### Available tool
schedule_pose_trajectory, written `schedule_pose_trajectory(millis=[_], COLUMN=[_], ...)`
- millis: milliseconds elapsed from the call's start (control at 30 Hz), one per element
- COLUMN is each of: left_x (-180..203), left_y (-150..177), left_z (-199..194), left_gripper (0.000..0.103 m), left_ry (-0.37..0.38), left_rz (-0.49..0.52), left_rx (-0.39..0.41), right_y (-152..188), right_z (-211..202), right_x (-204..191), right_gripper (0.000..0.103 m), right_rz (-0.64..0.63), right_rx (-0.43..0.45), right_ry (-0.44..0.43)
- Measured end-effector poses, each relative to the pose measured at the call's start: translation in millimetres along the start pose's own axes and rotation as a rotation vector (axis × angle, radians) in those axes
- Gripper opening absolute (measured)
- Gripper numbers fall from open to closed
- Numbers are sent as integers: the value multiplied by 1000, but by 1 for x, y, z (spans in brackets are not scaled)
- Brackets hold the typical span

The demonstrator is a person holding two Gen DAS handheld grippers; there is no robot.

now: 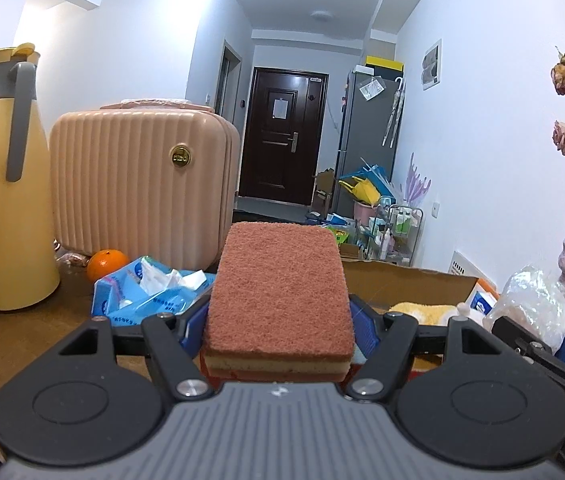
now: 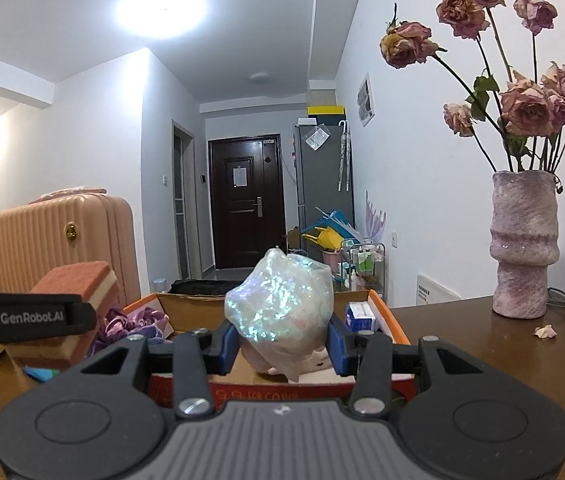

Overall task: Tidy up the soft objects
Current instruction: 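Lift and carry the sponge and plastic bag in both grippers over the box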

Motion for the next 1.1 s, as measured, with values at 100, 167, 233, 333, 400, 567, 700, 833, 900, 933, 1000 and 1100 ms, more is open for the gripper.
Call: schedule_pose_trajectory(millis=[100, 167, 233, 333, 400, 567, 700, 833, 900, 933, 1000, 1100], left_x=[2, 3, 5, 7, 9, 14, 18, 21, 24, 26, 28, 33], left_y=[-3, -3, -5, -6, -8, -12, -13, -15, -15, -15, -15, -15], left_z=[7, 10, 13, 18, 21, 33, 44, 55, 61, 64, 68, 76], left_gripper=[71, 71, 71, 71, 71, 71, 71, 72, 72, 72, 72, 72], left_ry=[2, 3, 5, 8, 11, 19, 25, 35, 37, 40, 42, 48], left_rz=[0, 1, 2, 5, 9, 18, 27, 33, 38, 41, 50, 59], left_rx=[4, 7, 10, 14, 17, 26, 26, 20, 20, 19, 19, 23], right_y=[-1, -2, -4, -5, -6, -8, -10, -11, -11, -11, -12, -12], right_z=[8, 13, 18, 26, 31, 43, 54, 64, 69, 72, 77, 84], right_x=[0, -1, -1, -2, -2, -4, -6, -7, -6, -6, -5, -4], right_gripper=[43, 43, 43, 43, 43, 43, 43, 43, 43, 43, 43, 43], right_rz=[-2, -4, -6, -10, -12, -20, -32, -40, -43, -44, -46, -45], right_rx=[2, 5, 7, 10, 12, 17, 19, 21, 20, 20, 17, 8], right_ry=[-2, -4, -5, -7, -9, -18, -26, -34, -37, -37, -38, -39])
Point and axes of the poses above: each gripper's, at about its wrist camera, not at the fingertips, and z roughly the way its jaws point, x to its right, y to its underside, the point moved 4 cm from there along z, roughly the way its jaws point, and after that the axes turned 12 degrees about -z, right-handed, at the moved point
